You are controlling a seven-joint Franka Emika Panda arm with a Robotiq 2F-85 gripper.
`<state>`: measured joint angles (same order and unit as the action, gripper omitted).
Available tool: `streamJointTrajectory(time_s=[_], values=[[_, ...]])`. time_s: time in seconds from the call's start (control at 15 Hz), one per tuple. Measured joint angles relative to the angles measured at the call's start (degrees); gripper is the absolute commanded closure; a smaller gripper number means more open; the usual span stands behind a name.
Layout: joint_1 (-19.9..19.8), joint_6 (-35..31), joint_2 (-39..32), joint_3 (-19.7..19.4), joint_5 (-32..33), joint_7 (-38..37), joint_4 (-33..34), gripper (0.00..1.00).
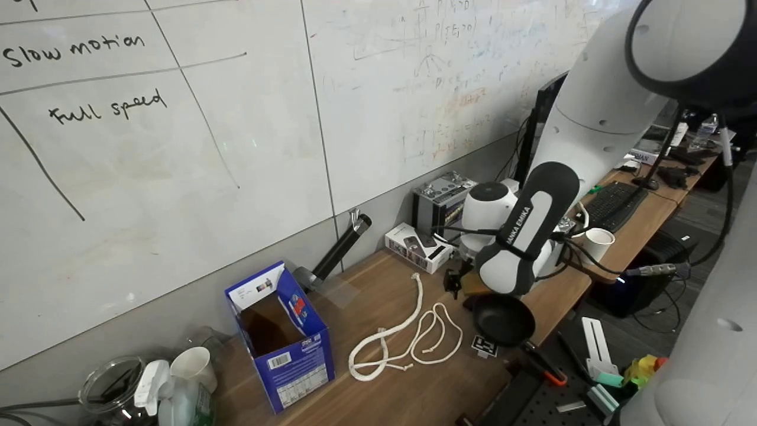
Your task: Put the white ropes in the carton box
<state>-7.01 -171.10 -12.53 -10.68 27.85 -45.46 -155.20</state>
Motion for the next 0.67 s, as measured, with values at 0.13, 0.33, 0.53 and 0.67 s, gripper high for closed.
streamJointTrajectory(time_s=[0.13, 0.33, 0.53, 0.67], values=[[0.01, -1.1, -3.83, 0.95, -0.96, -0.59, 0.7, 0.0], [-0.01, -3.95, -9.77, 4.25, -10.71, 4.0, 1.37, 0.0], [-1.31, -6.3, -14.97, 9.09, -23.04, 12.33, 2.92, 0.0], [-3.48, -7.47, -17.54, 12.5, -28.61, 17.11, 4.47, 0.0]])
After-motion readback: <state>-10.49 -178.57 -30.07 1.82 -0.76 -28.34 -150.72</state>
